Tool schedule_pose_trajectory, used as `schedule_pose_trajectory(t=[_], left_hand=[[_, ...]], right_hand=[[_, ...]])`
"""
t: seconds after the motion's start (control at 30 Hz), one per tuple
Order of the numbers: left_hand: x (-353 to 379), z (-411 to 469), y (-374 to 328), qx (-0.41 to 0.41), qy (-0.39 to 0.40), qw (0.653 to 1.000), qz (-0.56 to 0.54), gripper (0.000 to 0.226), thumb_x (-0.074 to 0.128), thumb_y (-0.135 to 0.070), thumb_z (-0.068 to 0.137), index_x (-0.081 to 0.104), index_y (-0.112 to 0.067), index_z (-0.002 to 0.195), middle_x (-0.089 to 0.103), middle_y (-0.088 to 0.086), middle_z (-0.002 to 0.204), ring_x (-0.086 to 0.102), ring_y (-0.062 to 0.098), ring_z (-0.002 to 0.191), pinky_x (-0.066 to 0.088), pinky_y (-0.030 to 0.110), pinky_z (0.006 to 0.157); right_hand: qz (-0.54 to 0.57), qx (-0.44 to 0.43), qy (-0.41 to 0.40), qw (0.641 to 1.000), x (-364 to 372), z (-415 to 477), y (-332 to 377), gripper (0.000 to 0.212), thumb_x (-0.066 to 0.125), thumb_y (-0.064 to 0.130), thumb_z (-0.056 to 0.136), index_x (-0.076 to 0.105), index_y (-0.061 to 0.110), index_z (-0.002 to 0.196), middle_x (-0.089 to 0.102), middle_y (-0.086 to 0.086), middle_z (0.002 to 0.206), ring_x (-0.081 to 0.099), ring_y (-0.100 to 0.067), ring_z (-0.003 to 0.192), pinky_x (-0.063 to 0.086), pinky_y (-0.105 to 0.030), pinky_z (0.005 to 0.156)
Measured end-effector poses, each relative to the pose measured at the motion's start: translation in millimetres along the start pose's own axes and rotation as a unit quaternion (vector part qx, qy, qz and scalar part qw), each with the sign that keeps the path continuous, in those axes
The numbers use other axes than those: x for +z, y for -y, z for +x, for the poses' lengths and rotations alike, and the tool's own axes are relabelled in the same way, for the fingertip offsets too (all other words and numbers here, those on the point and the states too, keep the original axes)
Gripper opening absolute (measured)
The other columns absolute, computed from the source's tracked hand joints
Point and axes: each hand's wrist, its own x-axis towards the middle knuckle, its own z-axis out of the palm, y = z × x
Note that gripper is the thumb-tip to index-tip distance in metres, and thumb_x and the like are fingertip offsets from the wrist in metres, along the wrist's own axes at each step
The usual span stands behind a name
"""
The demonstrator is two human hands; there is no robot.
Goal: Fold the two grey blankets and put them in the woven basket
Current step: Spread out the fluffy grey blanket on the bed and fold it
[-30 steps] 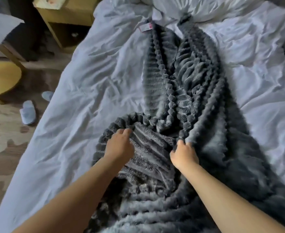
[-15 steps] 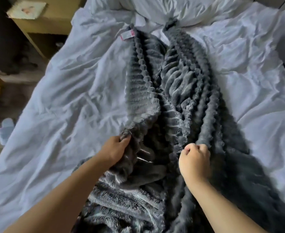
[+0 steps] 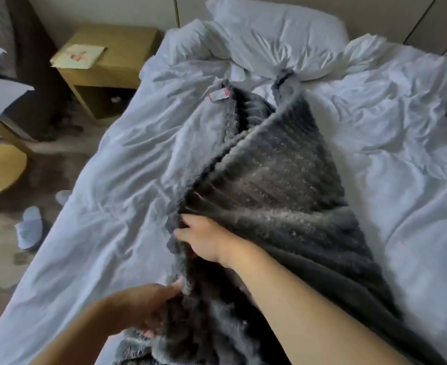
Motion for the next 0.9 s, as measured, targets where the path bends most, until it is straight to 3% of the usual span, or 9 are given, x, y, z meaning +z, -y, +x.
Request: schedule_pose_trajectory(t=[0.1,0.2,0.33,0.4,0.5,0.57,0.67,0.77,0.9], left_hand=[[-7.6,19.9,-3.9,0.022,-0.142,0.983,-0.119,0.041,0.055,-0.056,0.086,0.059,-0.019,0.103,0.062,0.011,0.087,0.055,0.022,0.070,0.039,0.025,0.061],[-11.5,36.3,-18.5,0.089,-0.146,0.966,-0.192,0.052,0.044,-0.062,0.087,0.052,-0.028,0.125,0.063,0.012,0.109,0.061,0.026,0.091,0.045,0.030,0.068],[-8.7,64.6,-42.4,0.123,-0.164,0.971,-0.125,0.088,0.058,-0.066,0.074,0.033,-0.023,0.146,0.037,0.006,0.151,0.038,0.029,0.136,0.036,0.040,0.106],[-0.9,76.9,-59.1,0.130,-0.183,0.968,-0.111,0.082,0.065,-0.060,0.075,0.041,-0.015,0.139,0.051,0.001,0.138,0.053,0.021,0.121,0.044,0.031,0.096],[14.3,82.4,-81.7,0.126,-0.173,0.962,-0.167,0.031,0.070,-0.029,0.084,0.062,-0.006,0.104,0.073,0.007,0.074,0.069,0.021,0.061,0.057,0.032,0.054],[27.2,75.9,-91.6,0.116,-0.175,0.958,-0.194,0.017,0.067,-0.018,0.085,0.064,-0.004,0.092,0.068,0.016,0.066,0.065,0.028,0.054,0.060,0.047,0.059],[38.8,47.9,-102.8,0.140,-0.213,0.939,-0.233,0.010,0.059,-0.012,0.084,0.060,-0.003,0.081,0.062,0.015,0.054,0.061,0.026,0.042,0.055,0.039,0.043],[30.7,-4.7,-114.5,0.164,-0.267,0.906,-0.285,0.009,0.051,-0.003,0.081,0.057,-0.004,0.074,0.057,0.011,0.044,0.057,0.023,0.035,0.053,0.034,0.041],[3.1,-101.6,-127.1,0.234,-0.291,0.841,-0.392,0.010,0.048,-0.002,0.080,0.057,-0.005,0.084,0.057,0.015,0.072,0.058,0.027,0.059,0.052,0.033,0.058]], right_hand=[[0.031,0.000,-0.021,0.999,-6.7,7.1,-24.0,0.042,0.045,0.030,0.100,0.047,0.018,0.139,0.064,0.004,0.111,0.062,-0.005,0.095,0.045,-0.020,0.085],[-0.004,0.026,-0.242,0.970,-58.5,-13.6,-75.6,0.020,0.047,0.028,0.097,0.065,0.028,0.105,0.065,0.009,0.088,0.061,-0.010,0.080,0.048,-0.027,0.071],[-0.175,0.199,-0.583,0.768,-155.8,-79.3,-169.6,0.025,0.056,0.008,0.084,0.071,0.006,0.105,0.066,-0.022,0.102,0.058,-0.038,0.098,0.048,-0.040,0.086],[-0.108,0.327,-0.606,0.717,-191.8,-112.4,-212.0,0.034,0.059,0.017,0.086,0.064,0.002,0.116,0.058,-0.031,0.116,0.052,-0.045,0.109,0.045,-0.046,0.094],[0.232,0.366,-0.461,0.774,-207.3,-140.0,-248.3,0.046,0.057,0.036,0.094,0.054,0.011,0.132,0.056,-0.012,0.131,0.052,-0.034,0.119,0.040,-0.044,0.103],[0.293,0.408,-0.297,0.812,-198.6,-153.0,-248.7,0.041,0.058,0.040,0.092,0.068,0.009,0.117,0.066,-0.014,0.118,0.064,-0.033,0.103,0.043,-0.047,0.102],[0.307,0.427,-0.160,0.835,-194.9,-175.2,-224.7,0.043,0.058,0.035,0.092,0.072,-0.005,0.102,0.066,-0.026,0.116,0.064,-0.039,0.105,0.040,-0.053,0.105],[0.302,0.394,-0.184,0.848,-216.6,-210.1,-167.6,0.038,0.056,0.026,0.092,0.072,-0.008,0.097,0.065,-0.030,0.111,0.066,-0.041,0.094,0.044,-0.055,0.099],[0.304,0.192,-0.413,0.837,-267.9,-281.0,-69.3,0.037,0.064,0.026,0.089,0.065,0.006,0.119,0.066,-0.018,0.107,0.063,-0.032,0.092,0.045,-0.050,0.097]])
